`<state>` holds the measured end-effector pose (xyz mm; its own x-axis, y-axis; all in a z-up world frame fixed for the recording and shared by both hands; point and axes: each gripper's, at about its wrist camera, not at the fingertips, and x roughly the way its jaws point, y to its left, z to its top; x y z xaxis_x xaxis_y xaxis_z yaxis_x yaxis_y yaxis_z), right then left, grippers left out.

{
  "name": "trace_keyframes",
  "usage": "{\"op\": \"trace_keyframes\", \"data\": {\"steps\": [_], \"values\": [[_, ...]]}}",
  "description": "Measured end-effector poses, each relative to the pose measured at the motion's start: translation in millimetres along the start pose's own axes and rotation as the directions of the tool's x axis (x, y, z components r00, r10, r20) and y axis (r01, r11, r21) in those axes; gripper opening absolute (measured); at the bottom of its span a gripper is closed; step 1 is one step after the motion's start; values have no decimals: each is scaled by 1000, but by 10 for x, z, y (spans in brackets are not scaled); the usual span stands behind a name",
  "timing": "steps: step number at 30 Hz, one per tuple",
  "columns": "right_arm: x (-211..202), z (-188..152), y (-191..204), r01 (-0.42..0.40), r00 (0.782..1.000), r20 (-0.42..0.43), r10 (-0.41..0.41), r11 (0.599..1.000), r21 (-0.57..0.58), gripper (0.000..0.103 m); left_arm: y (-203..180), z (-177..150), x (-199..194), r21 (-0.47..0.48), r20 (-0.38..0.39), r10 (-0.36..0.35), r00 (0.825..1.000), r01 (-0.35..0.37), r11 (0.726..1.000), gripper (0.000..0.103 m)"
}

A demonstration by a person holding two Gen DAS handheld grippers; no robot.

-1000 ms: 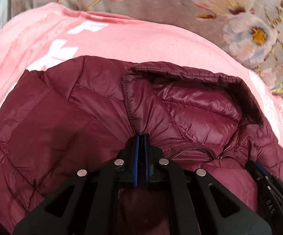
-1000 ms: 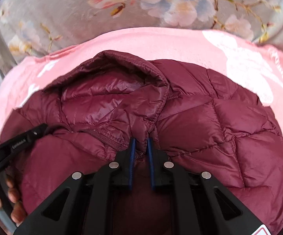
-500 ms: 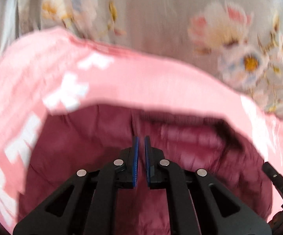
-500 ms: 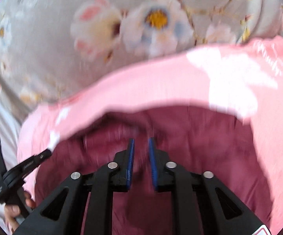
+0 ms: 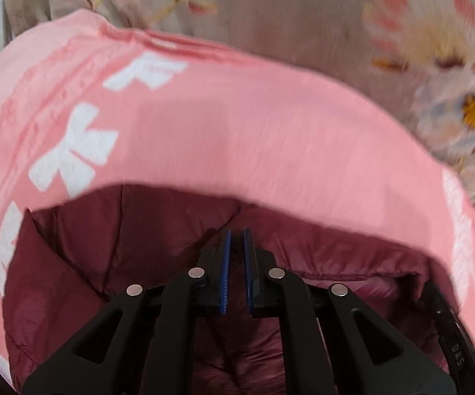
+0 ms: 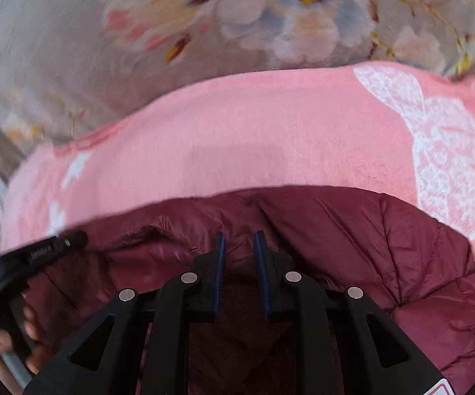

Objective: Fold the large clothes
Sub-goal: 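Lift the hem with both grippers and fold it up toward the hood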

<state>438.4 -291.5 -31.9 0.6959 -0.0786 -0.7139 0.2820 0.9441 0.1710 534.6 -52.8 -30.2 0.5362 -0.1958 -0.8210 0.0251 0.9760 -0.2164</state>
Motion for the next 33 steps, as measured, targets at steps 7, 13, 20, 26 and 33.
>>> {"op": "trace_keyframes", "data": {"steps": [7,13,20,26,33], "values": [[51,-165,-25,82,996,-27,-84,994,-72,10,6,-260,67,68,55,41,998,-44,997,6],[99,-201,-21,92,995,-22,-94,993,-77,9,-51,-341,83,107,114,73,991,-86,991,6],[125,-205,9,115,993,-12,-117,989,-94,9,-82,-360,86,121,134,92,987,-108,987,6],[132,-206,16,120,992,-11,-122,988,-99,9,-113,-373,102,135,145,112,983,-132,982,6],[132,-208,9,120,992,-11,-122,988,-101,10,-128,-386,110,139,153,121,981,-143,980,6]]}}
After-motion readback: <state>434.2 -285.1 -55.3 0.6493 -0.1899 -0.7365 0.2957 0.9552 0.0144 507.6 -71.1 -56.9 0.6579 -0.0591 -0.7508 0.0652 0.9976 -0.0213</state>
